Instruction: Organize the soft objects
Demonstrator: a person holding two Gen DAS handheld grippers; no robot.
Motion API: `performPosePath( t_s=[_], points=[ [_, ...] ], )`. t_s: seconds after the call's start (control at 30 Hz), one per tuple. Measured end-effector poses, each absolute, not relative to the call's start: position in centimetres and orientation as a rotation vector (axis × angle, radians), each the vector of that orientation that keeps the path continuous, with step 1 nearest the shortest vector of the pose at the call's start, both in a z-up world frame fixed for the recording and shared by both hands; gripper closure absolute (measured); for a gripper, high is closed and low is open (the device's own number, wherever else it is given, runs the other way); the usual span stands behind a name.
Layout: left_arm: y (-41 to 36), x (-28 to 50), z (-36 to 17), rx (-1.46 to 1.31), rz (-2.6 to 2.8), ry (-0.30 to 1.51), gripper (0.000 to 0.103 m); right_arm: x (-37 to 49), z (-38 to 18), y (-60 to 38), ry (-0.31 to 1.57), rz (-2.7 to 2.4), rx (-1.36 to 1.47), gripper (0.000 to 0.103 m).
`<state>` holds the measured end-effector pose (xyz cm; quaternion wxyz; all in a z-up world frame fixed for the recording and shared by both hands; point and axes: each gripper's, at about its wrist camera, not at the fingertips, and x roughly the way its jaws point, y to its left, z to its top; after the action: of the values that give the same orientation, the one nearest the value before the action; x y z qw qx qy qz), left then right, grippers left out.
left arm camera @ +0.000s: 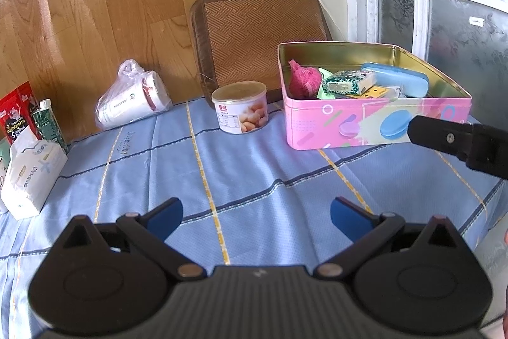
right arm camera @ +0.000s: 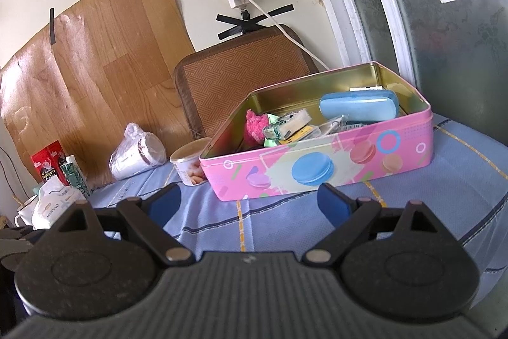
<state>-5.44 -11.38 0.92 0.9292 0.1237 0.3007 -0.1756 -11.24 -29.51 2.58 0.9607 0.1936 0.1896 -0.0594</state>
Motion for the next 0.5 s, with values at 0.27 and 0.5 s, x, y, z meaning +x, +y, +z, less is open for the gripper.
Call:
performPosePath(
  t_s=[0.27,0.5],
  points=[
    [-11.4,-5.33,0.89,0.257,-0.363,0.62,0.0,-11.18,2.38,-29.61,0.389,-0.121,0.396,0.008],
    [-11.43,-5.39,0.84,0.26,-0.368,0.619,0.0,-11.18,2.32,-29.61,0.39,-0.123,0.398,0.008]
  ],
)
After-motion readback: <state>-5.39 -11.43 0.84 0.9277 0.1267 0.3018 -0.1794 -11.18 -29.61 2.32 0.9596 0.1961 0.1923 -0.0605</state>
